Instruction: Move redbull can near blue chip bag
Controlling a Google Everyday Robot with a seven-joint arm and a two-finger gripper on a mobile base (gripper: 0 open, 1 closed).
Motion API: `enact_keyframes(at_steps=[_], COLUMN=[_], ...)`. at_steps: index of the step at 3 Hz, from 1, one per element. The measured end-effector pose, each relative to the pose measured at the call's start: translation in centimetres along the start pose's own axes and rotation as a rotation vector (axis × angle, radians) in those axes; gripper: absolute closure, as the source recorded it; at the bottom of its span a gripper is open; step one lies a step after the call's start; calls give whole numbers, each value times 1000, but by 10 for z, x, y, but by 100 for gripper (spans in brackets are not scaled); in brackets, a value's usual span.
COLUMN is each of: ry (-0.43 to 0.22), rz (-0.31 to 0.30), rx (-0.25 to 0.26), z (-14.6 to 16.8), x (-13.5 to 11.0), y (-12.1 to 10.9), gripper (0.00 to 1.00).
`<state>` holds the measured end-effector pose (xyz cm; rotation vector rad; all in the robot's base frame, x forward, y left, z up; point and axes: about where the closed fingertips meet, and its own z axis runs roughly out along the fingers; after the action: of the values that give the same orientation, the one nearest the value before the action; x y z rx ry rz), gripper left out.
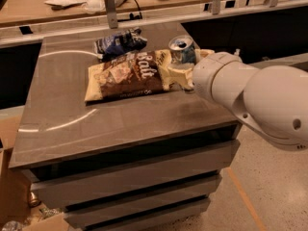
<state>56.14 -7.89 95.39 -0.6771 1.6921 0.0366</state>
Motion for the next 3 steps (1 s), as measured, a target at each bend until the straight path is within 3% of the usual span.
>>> enact_keyframes(at_steps=[1, 2, 3], ry=[-18, -41, -79], rz=[3, 23, 40], rx=[97, 148, 142], z=[24, 63, 109], x=[5, 3, -11], y=[-37, -59, -63], gripper=[100, 100, 100])
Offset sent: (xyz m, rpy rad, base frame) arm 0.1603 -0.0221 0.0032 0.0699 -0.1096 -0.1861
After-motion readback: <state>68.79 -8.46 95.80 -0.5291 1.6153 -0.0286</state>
